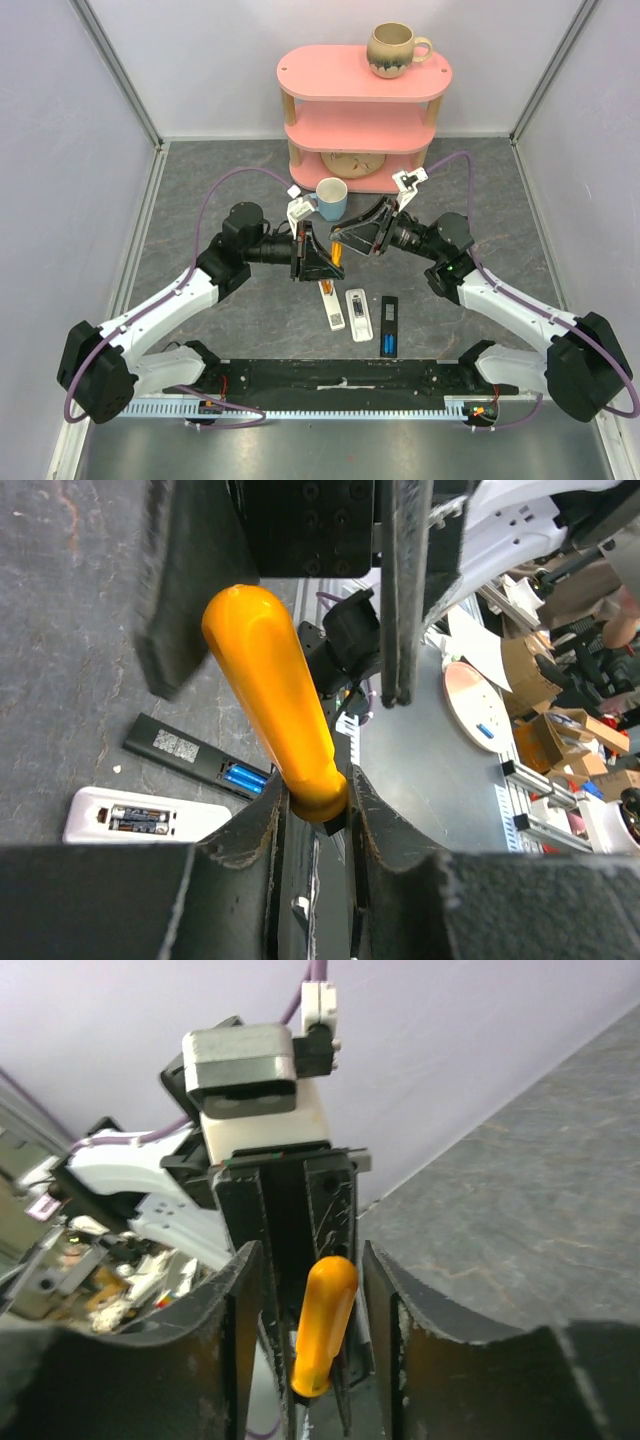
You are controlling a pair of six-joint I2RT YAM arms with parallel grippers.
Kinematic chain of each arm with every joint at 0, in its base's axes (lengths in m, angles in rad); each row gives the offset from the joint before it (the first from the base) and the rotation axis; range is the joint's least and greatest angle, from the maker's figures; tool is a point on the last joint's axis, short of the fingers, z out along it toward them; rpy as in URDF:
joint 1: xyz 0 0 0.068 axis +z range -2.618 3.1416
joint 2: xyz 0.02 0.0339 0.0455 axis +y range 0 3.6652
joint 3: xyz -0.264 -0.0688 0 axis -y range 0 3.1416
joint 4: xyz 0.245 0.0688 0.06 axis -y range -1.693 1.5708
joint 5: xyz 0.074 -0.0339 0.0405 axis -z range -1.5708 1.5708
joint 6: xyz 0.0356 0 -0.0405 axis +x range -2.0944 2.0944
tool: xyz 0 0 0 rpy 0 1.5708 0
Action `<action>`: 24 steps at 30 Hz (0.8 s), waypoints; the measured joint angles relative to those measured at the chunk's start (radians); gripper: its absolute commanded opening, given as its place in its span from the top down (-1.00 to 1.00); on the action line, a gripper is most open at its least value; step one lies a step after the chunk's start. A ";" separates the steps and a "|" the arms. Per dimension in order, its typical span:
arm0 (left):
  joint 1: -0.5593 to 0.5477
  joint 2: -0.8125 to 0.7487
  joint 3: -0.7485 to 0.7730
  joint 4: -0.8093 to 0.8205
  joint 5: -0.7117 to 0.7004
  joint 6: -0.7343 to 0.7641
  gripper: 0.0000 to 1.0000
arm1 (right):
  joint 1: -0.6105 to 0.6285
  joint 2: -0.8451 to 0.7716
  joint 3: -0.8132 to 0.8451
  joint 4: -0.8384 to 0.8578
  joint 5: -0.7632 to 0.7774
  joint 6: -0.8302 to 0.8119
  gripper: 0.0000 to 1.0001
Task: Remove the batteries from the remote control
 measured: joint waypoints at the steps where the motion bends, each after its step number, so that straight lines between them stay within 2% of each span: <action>1: 0.000 -0.001 0.002 0.005 0.009 0.000 0.96 | 0.000 0.000 -0.007 0.024 -0.016 0.010 0.15; 3: 0.000 -0.002 0.009 0.012 0.028 0.000 0.96 | 0.000 0.000 -0.023 0.066 -0.042 0.036 0.17; 5: 0.000 -0.002 0.013 0.021 0.036 0.000 0.96 | 0.000 0.000 -0.036 0.095 -0.060 0.051 0.38; 6: 0.000 -0.002 0.014 0.026 0.044 -0.001 0.96 | 0.000 0.000 -0.042 0.106 -0.069 0.056 0.52; 7: 0.000 -0.002 0.014 0.032 0.051 -0.001 0.96 | 0.000 0.001 -0.047 0.114 -0.073 0.060 0.87; 8: 0.000 -0.002 0.014 0.038 0.056 -0.002 0.96 | 0.001 0.001 -0.051 0.123 -0.075 0.066 1.00; 10: -0.001 -0.002 0.014 0.046 0.066 -0.002 0.89 | 0.002 0.001 -0.060 0.144 -0.077 0.083 1.00; 11: -0.001 -0.003 0.014 0.050 0.072 -0.002 0.60 | 0.002 0.001 -0.063 0.149 -0.077 0.089 1.00; 12: -0.002 -0.003 0.014 0.051 0.075 -0.002 0.40 | 0.002 -0.001 -0.068 0.157 -0.076 0.090 1.00; 13: -0.002 -0.003 0.014 0.051 0.076 -0.002 0.00 | 0.002 -0.004 -0.070 0.158 -0.073 0.091 1.00; 16: -0.002 -0.005 0.015 0.042 0.069 -0.003 -0.42 | 0.006 -0.046 -0.069 0.055 -0.046 0.048 1.00; 19: -0.001 -0.024 0.016 0.009 0.028 0.002 -0.57 | 0.014 -0.116 -0.051 -0.156 0.056 -0.028 1.00; 20: -0.001 -0.035 0.016 -0.005 0.008 0.004 -0.57 | 0.014 -0.152 -0.038 -0.263 0.132 -0.053 1.00; 23: -0.001 -0.058 0.017 -0.024 -0.058 0.007 -0.58 | 0.013 -0.220 -0.016 -0.443 0.271 -0.093 1.00; 24: -0.001 -0.062 0.021 -0.032 -0.113 0.009 -0.58 | 0.013 -0.269 -0.012 -0.554 0.377 -0.108 1.00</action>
